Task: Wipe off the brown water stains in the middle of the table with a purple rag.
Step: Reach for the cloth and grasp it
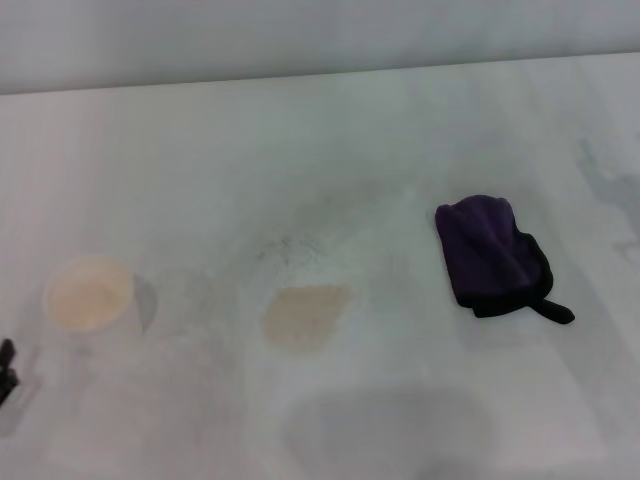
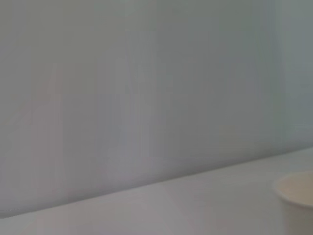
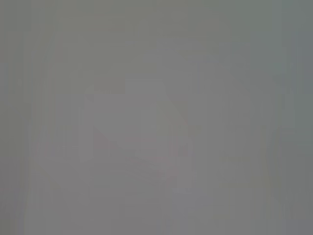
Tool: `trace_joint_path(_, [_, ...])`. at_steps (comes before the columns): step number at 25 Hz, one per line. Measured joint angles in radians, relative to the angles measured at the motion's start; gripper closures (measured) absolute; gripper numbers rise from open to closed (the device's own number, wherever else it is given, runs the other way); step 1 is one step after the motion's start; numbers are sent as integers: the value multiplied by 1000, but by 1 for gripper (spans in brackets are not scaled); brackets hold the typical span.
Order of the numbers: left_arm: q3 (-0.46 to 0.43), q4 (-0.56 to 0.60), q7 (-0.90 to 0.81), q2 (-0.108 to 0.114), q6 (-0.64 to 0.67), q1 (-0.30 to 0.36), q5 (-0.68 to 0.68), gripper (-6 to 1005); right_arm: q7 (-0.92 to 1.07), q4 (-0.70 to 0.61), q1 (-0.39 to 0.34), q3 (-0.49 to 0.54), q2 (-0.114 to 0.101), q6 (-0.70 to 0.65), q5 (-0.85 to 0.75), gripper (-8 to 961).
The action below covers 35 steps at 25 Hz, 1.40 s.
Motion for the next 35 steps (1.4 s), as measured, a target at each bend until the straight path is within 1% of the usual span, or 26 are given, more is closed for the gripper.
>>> trace_joint_path(2, [0,-1,1,1,2,1,-49,105,0,2,-3,-2,0,-16,0,112])
trace_joint_path(3, [0,-1,1,1,2,1,-49,105,2,2,-6,-3,0,-23,0,112])
trace_joint_path(4, [-1,-2,1,1,3,1,-97,105,5,3,-8,-3,0,-30,0,112])
trace_joint_path(9, [-1,-3,-5,4,11,-14,-172,104,64,3,-18,-8,-2,-21,0,112])
trace_joint_path(15, [-1,-1,-38,6,12,-52,-279,106,165,-14,-14,-72,-8,26,0,112])
trace_joint_path(19, [-1,7,-64,10,13,-80,-324,106,314,-89,-16,-188,-11,72,-2,113])
trace_joint_path(22, [-2,8,-68,12,9,-94,-350,106,492,-191,-28,-315,-18,132,-2,113])
trace_joint_path(25, [-3,9,-68,11,8,-101,-359,106,681,-313,-40,-483,-47,229,-2,113])
trace_joint_path(27, [-3,9,-68,11,8,-105,-360,106,807,-390,-45,-602,-78,307,-9,113])
trace_joint_path(29, [-3,9,-68,11,7,-110,-361,106,924,-451,-39,-686,-112,379,-52,113])
trace_joint_path(30, [-3,9,-68,11,7,-112,-362,106,993,-483,-33,-713,-130,413,-97,113])
trace_joint_path(32, [-3,9,-69,11,7,-114,-362,106,1120,-542,-17,-729,-154,452,-220,113])
trace_joint_path(35, [-3,13,-69,12,7,-116,-363,107,1318,-632,10,-729,-175,488,-449,113])
